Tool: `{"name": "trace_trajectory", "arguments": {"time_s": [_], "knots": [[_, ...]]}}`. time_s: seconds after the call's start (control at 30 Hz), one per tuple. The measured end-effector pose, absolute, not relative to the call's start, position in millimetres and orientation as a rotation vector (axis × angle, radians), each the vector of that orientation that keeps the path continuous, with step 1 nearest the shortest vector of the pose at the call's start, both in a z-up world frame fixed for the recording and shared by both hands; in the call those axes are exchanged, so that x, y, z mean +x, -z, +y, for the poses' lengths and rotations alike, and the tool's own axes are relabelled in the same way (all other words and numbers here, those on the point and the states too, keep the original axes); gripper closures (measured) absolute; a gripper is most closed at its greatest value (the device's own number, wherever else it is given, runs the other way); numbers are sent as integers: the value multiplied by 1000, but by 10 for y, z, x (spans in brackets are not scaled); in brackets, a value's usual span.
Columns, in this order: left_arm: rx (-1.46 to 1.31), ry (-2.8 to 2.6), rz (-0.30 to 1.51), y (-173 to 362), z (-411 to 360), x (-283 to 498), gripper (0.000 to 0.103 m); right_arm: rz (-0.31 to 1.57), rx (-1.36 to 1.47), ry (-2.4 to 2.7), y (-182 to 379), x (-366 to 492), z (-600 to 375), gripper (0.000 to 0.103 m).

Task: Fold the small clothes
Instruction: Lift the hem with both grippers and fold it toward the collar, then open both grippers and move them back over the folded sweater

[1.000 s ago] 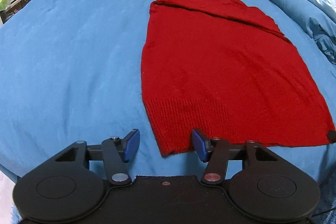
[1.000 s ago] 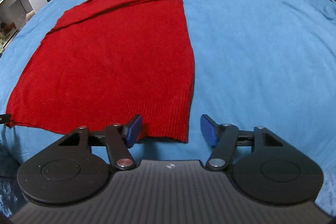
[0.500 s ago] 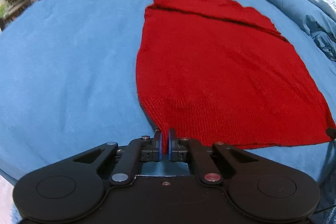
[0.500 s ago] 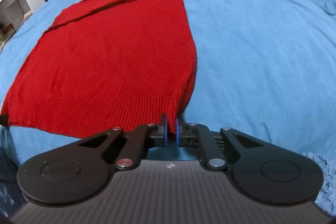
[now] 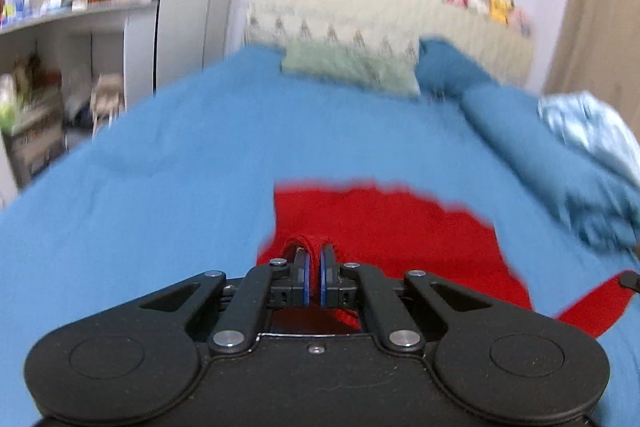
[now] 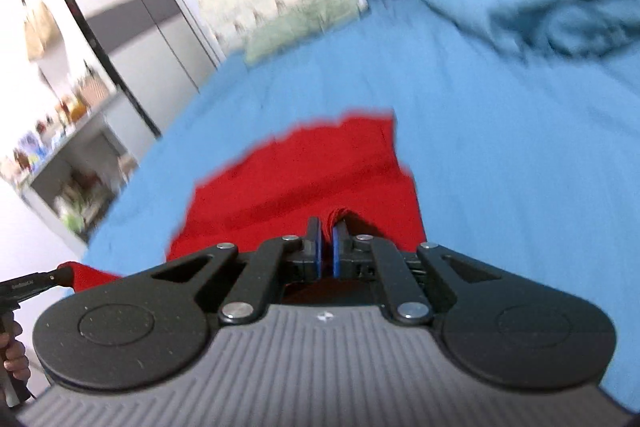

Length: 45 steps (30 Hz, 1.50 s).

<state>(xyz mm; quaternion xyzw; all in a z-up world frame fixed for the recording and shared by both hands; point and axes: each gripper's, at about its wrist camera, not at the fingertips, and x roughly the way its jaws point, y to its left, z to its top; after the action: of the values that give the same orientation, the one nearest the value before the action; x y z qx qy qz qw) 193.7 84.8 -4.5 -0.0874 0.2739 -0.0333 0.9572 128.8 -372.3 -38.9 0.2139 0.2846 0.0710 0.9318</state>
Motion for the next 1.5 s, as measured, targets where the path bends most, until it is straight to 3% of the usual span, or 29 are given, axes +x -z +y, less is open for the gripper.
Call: {"name": "trace_trajectory", "arguments": {"time_s": [0.2, 0.4, 0.57, 0.73, 0.77, 0.8, 0.83, 0.87, 0.9, 1.0, 1.27, 1.33, 1.5], "knots": [[-210, -18, 506, 45, 872, 3367, 98, 517, 469, -103, 51, 2783, -3925, 83], [-222, -87, 581, 792, 826, 4518, 99, 586, 431, -22, 560, 4123, -3861, 83], [-281, -133, 679, 1387, 844, 4865, 99, 680, 427, 13, 1253, 4746, -3762, 83], [-278, -151, 692, 1495, 838, 5034, 94, 680, 420, 20, 1436, 5086, -3794, 82], [-279, -150, 687, 1489, 849, 5035, 94, 675, 411, 15, 1444, 5114, -3782, 78], [-276, -145, 680, 1470, 845, 5023, 78, 666, 396, 13, 1443, 5110, -3752, 71], [-269, -135, 677, 1443, 825, 5010, 48, 642, 368, 16, 1424, 5084, -3698, 59], [-259, -117, 665, 1404, 828, 4938, 34, 609, 337, 10, 1389, 5015, -3652, 20], [-238, -97, 645, 1372, 802, 4897, 20, 583, 312, 4, 1360, 4906, -3613, 0], [-130, -22, 603, 1272, 706, 4598, 6, 492, 234, -56, 1272, 4578, -3427, 0], [34, 134, 859, 1799, 443, 4335, 5, 701, 168, -161, 1727, 4218, -3005, 0], [64, 167, 892, 1917, 425, 4342, 0, 760, 156, -66, 1896, 4268, -3034, 0], [81, 161, 927, 1886, 396, 4394, 0, 735, 342, 65, 1998, 4192, -3314, 0]]}}
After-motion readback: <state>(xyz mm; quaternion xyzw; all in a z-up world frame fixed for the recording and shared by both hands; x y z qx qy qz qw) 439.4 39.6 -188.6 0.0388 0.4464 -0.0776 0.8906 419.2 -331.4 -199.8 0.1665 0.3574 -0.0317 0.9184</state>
